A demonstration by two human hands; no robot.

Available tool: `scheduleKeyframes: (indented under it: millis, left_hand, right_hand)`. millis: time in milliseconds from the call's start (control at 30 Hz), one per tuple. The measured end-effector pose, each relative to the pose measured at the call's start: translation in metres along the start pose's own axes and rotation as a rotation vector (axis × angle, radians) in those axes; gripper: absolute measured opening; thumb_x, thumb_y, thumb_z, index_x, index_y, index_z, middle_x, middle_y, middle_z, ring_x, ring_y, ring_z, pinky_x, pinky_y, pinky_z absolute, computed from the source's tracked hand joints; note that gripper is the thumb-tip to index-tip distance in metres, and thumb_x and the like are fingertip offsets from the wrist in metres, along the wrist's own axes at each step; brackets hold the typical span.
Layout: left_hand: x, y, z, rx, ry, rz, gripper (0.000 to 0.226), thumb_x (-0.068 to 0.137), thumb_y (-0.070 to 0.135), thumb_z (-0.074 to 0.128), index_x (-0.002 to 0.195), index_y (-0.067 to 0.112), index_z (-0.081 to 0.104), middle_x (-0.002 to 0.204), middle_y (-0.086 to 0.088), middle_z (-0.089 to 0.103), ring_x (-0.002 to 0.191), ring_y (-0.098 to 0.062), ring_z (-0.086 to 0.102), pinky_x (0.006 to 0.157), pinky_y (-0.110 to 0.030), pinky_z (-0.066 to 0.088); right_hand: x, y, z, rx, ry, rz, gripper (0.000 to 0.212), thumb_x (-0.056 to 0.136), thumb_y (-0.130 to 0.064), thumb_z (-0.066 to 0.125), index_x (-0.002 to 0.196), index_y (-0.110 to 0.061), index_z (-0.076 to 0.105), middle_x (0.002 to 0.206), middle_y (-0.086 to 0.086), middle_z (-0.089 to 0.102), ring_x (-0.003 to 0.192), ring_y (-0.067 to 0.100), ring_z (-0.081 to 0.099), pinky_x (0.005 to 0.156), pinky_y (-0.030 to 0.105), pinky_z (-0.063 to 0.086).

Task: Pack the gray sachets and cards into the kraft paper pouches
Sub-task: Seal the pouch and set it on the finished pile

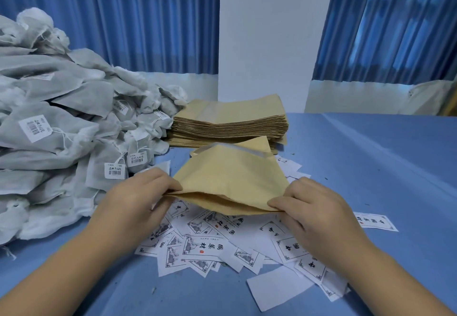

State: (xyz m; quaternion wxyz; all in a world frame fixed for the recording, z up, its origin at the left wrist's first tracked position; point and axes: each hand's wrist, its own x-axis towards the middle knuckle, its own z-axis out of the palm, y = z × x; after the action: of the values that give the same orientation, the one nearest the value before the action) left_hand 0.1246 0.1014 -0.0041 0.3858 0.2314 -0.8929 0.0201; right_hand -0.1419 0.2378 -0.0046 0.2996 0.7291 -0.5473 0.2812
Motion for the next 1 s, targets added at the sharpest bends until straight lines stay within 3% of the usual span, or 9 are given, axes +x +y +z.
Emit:
scheduleKeyframes:
  millis: [100, 267, 500, 700, 767, 833, 933, 1000]
  left_hand:
    - [0.003, 0.003, 0.001, 0.112, 0.03, 0.087, 0.017, 0.08, 0.015, 0.058, 0.082, 0.008, 0.073, 0.079, -0.001, 0.065, 0.063, -0.026, 0.063, 0.048, -0.035, 0.051]
    - [0.003, 0.0, 0.001, 0.096, 0.077, 0.112, 0.031, 0.081, 0.024, 0.051, 0.071, 0.008, 0.076, 0.064, 0.0, 0.062, 0.055, -0.026, 0.061, 0.047, -0.035, 0.05]
    - [0.008, 0.009, 0.009, 0.246, -0.021, 0.183, 0.027, 0.077, 0.025, 0.045, 0.076, 0.014, 0.07, 0.073, 0.001, 0.062, 0.061, -0.027, 0.059, 0.053, -0.033, 0.045]
    - [0.012, 0.005, 0.013, 0.226, -0.019, 0.177, 0.028, 0.077, 0.029, 0.048, 0.064, 0.014, 0.067, 0.06, 0.002, 0.056, 0.053, -0.024, 0.057, 0.052, -0.027, 0.039]
    - [0.015, 0.006, 0.011, 0.254, -0.036, 0.181, 0.021, 0.078, 0.025, 0.055, 0.065, 0.013, 0.067, 0.062, 0.001, 0.056, 0.053, -0.026, 0.057, 0.05, -0.029, 0.041]
    - [0.019, 0.012, 0.011, 0.295, -0.05, 0.185, 0.009, 0.071, 0.014, 0.075, 0.07, 0.013, 0.067, 0.066, -0.001, 0.058, 0.054, -0.029, 0.057, 0.048, -0.032, 0.041]
    - [0.027, 0.025, 0.019, 0.332, -0.098, 0.211, 0.027, 0.056, 0.016, 0.089, 0.074, 0.015, 0.069, 0.069, -0.001, 0.06, 0.057, -0.027, 0.058, 0.05, -0.034, 0.042]
    - [0.029, 0.033, 0.027, 0.355, -0.118, 0.264, 0.029, 0.047, 0.011, 0.09, 0.064, 0.015, 0.067, 0.062, 0.001, 0.057, 0.052, -0.024, 0.056, 0.046, -0.032, 0.044]
  right_hand:
    - [-0.001, 0.001, 0.0, 0.032, 0.019, -0.007, 0.01, 0.07, -0.002, 0.07, 0.076, -0.007, 0.076, 0.061, 0.005, 0.057, 0.052, 0.027, 0.054, 0.039, 0.032, 0.045]
    - [-0.001, 0.0, 0.003, 0.067, 0.018, -0.001, 0.011, 0.069, -0.001, 0.069, 0.075, -0.007, 0.075, 0.061, 0.005, 0.056, 0.054, 0.027, 0.055, 0.041, 0.029, 0.045]
    - [-0.001, -0.001, 0.005, 0.04, -0.029, -0.008, 0.018, 0.063, 0.006, 0.076, 0.075, -0.008, 0.073, 0.063, 0.005, 0.057, 0.055, 0.028, 0.055, 0.042, 0.031, 0.045]
    - [0.007, -0.014, 0.011, -0.029, -0.02, -0.065, 0.016, 0.069, 0.001, 0.058, 0.072, -0.012, 0.067, 0.069, 0.003, 0.055, 0.059, 0.025, 0.049, 0.049, 0.03, 0.04]
    - [0.008, -0.019, 0.017, -0.058, -0.004, -0.096, 0.019, 0.06, 0.007, 0.07, 0.068, -0.011, 0.067, 0.065, 0.003, 0.055, 0.056, 0.025, 0.048, 0.048, 0.03, 0.039]
    - [0.007, -0.02, 0.02, -0.079, 0.004, -0.095, 0.025, 0.05, 0.01, 0.075, 0.063, -0.009, 0.066, 0.06, 0.003, 0.052, 0.053, 0.024, 0.047, 0.046, 0.028, 0.035]
    - [0.005, -0.018, 0.019, -0.069, 0.004, -0.056, 0.026, 0.047, 0.012, 0.075, 0.06, -0.009, 0.065, 0.058, 0.002, 0.05, 0.052, 0.024, 0.046, 0.044, 0.027, 0.033]
    - [0.005, -0.017, 0.018, -0.084, -0.014, -0.044, 0.026, 0.047, 0.009, 0.076, 0.059, -0.009, 0.063, 0.059, 0.002, 0.05, 0.052, 0.023, 0.045, 0.045, 0.027, 0.032]
